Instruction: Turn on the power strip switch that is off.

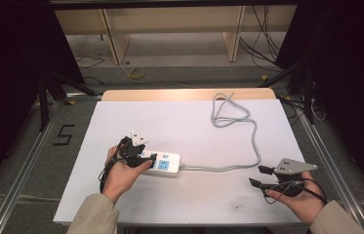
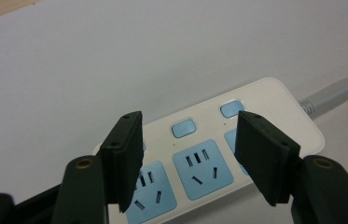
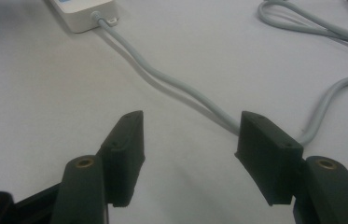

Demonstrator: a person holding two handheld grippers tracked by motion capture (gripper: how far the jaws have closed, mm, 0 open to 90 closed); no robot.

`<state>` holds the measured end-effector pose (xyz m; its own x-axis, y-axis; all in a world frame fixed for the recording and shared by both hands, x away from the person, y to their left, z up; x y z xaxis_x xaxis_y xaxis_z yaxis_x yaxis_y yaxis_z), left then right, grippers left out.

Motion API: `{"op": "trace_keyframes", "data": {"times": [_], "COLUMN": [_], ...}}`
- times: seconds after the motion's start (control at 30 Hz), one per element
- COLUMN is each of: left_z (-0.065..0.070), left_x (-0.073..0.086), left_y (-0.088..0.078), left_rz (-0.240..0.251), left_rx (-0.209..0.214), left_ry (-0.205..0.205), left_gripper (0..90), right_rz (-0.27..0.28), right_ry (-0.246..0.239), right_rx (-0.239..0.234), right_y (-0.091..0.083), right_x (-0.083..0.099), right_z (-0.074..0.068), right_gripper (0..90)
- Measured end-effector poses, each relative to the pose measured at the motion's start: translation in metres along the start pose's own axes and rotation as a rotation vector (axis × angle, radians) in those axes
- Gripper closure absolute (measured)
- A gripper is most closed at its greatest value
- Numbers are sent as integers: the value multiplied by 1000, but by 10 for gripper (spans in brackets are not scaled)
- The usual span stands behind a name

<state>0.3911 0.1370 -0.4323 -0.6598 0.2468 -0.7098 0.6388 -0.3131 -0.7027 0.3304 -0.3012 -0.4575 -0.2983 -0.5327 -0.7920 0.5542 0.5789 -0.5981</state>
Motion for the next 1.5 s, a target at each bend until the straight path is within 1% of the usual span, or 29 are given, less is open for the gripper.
{"op": "trace_keyframes", "data": {"times": [0.3, 0.37, 0.43, 0.7, 1.13, 1.37, 1.47, 1.5], "left_z": [0, -1, -1, -3, -8, -11, -12, -13], "left_x": [3, 4, 5, 9, 16, 20, 21, 22], "left_y": [-3, -4, -5, -7, -13, -16, -17, -17], "left_rz": [6, 6, 10, 3, 11, 16, 24, 28], "left_rx": [14, 13, 14, 11, 2, 1, 1, 2], "left_ry": [11, 17, 15, 36, 41, 53, 51, 45], "left_gripper": [391, 382, 377, 358, 343, 314, 298, 292], "right_rz": [-1, -2, -2, 0, 0, -1, -2, -1], "right_ry": [0, 1, 1, 3, 4, 7, 8, 7], "right_rx": [0, 0, 0, -2, -2, -1, 1, 2], "right_y": [0, 0, 0, 0, 0, 1, 0, 1], "right_x": [0, 0, 0, 0, 0, 1, 1, 1], "right_z": [0, 0, 0, 0, 1, 1, 1, 1], "right_gripper": [416, 415, 415, 413, 403, 394, 390, 388]}}
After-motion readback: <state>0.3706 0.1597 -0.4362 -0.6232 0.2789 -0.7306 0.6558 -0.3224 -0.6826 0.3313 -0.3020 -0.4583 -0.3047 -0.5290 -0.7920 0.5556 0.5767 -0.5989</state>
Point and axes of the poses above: each handheld gripper's, and its own axes: y roughly forward along the jaws, x roughly out of its underside, z roughly to its right, the point moved 1 cm from there along y, roughly forward along the jaws, and after that the axes turned 9 degrees about -y, right-handed, at the moved point
